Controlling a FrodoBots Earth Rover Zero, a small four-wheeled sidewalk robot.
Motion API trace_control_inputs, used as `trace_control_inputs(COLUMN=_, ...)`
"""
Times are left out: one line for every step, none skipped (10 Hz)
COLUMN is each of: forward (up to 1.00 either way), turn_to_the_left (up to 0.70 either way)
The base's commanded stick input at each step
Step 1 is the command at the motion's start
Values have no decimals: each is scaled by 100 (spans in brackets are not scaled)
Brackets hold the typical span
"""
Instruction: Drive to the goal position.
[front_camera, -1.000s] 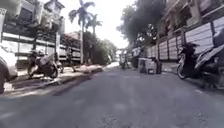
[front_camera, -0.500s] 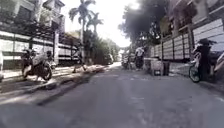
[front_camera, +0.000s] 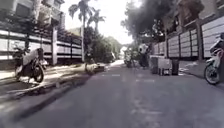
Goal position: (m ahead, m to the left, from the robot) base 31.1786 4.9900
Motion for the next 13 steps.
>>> trace_control_inputs(forward=100, turn_to_the_left=-8)
trace_control_inputs(forward=100, turn_to_the_left=-2)
trace_control_inputs(forward=100, turn_to_the_left=-1)
trace_control_inputs(forward=100, turn_to_the_left=-1)
trace_control_inputs(forward=100, turn_to_the_left=-2)
trace_control_inputs(forward=100, turn_to_the_left=-2)
trace_control_inputs(forward=100, turn_to_the_left=-2)
trace_control_inputs(forward=100, turn_to_the_left=-2)
trace_control_inputs(forward=100, turn_to_the_left=-3)
trace_control_inputs(forward=100, turn_to_the_left=-3)
trace_control_inputs(forward=100, turn_to_the_left=-3)
trace_control_inputs(forward=100, turn_to_the_left=-3)
trace_control_inputs(forward=100, turn_to_the_left=-3)
